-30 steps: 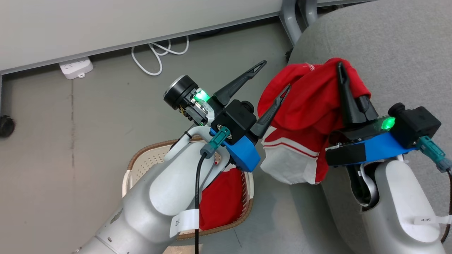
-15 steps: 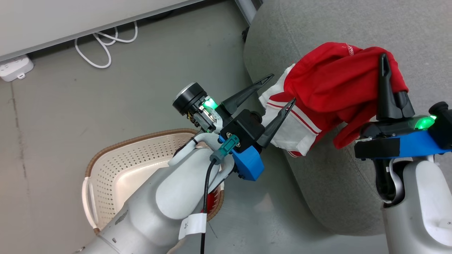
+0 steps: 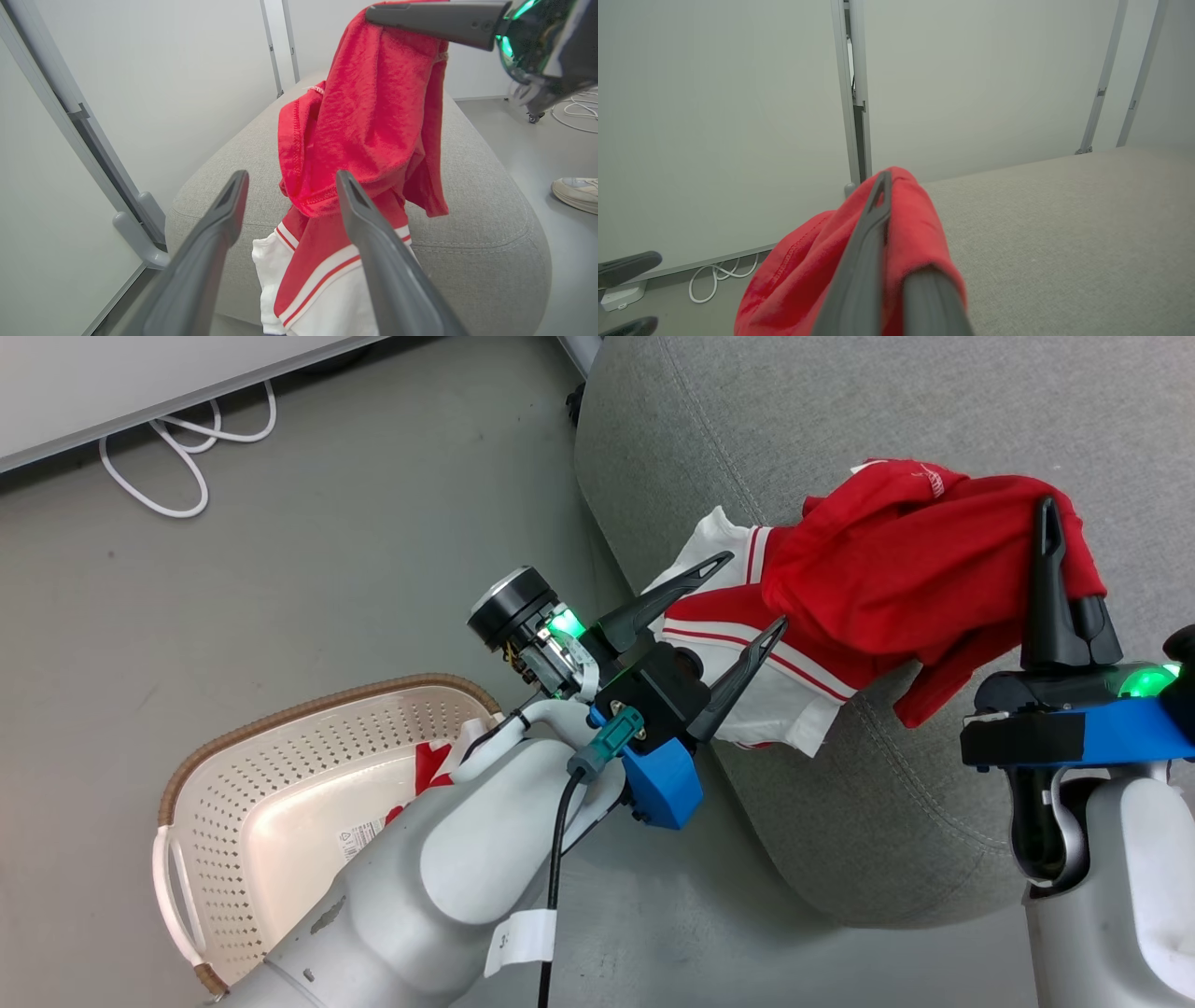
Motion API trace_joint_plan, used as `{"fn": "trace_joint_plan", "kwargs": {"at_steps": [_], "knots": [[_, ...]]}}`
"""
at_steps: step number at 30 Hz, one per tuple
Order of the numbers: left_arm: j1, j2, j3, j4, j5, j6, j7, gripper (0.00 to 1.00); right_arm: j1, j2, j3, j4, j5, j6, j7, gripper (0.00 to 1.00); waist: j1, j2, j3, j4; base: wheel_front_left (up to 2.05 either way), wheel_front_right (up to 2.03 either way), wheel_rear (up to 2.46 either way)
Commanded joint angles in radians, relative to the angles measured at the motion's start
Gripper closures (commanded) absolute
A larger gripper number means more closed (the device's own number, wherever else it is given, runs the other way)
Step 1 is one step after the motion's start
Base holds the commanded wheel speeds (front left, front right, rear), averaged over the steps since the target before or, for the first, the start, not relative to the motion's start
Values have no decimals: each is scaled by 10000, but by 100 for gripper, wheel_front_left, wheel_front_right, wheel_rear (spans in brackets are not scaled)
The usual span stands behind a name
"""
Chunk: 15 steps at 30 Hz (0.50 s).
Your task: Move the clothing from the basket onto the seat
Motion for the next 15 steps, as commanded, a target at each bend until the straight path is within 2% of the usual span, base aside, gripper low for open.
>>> {"fn": "trace_joint_plan", "kwargs": {"at_steps": [1,15], "knots": [[-50,44,-7,14,-3,-69,-31,0,123,6,9,7,69,5,-9,100,-1,0,-5,-12,0,0,0],[-101,82,192,-161,75,-64,-31,0,-637,6,-44,-282,-349,5,-9,100,-1,0,117,111,0,0,0]]}}
